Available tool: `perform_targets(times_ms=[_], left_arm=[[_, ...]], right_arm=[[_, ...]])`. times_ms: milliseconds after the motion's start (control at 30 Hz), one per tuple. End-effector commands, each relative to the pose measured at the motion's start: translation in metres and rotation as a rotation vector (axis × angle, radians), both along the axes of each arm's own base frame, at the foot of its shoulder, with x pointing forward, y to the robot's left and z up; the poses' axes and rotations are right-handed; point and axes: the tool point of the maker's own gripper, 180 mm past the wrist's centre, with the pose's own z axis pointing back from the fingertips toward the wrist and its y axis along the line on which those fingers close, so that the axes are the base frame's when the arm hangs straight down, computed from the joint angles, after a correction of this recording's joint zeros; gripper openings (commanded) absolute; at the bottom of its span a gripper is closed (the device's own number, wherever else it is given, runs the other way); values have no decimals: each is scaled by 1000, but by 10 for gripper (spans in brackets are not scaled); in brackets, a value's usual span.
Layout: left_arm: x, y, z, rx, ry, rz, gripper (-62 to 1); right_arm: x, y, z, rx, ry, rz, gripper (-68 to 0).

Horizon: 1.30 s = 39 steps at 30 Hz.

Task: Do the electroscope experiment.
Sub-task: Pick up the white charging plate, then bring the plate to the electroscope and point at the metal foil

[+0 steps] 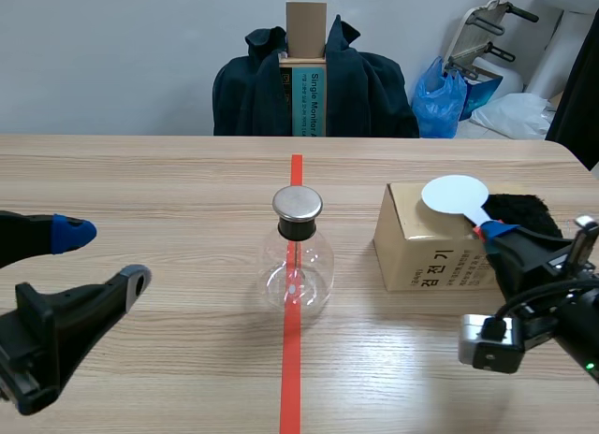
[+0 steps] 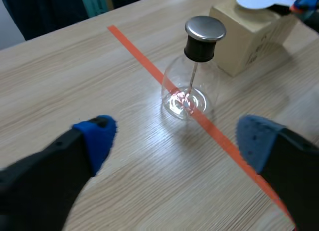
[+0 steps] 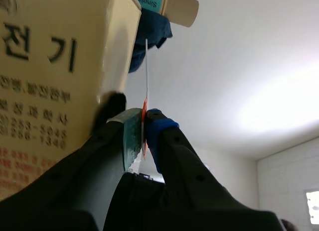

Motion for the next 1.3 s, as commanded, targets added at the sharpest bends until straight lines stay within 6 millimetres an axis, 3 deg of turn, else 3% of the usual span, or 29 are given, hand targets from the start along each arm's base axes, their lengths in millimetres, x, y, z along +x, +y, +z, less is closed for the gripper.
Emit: perform_targets(times_ms=[0, 67, 200, 467, 633, 767, 1000, 1267], left_arm=[[8, 5, -1, 15, -6, 9, -243], [16, 14, -9, 38, 7, 30, -334], [27, 30, -27, 54, 40, 42, -586], [56, 48, -61, -22, 59, 21, -581], [67, 30, -76, -81, 25, -58, -577], [70, 3, -86, -106, 5, -141, -577], [77, -40, -108, -107, 12, -206, -577], [92, -43, -125, -91, 10, -161, -577]], right_arm=[[10, -12, 38, 13, -129, -16, -668], [13, -20, 55, 25, -164, -31, -668], [18, -33, 94, 62, -256, -69, -668], [18, -45, 171, 129, -446, -104, -668], [13, -48, 211, 175, -545, -115, -668], [9, -49, 235, 217, -604, -117, -668], [7, -45, 242, 226, -622, -97, -668], [7, -43, 242, 222, -622, -89, -668]])
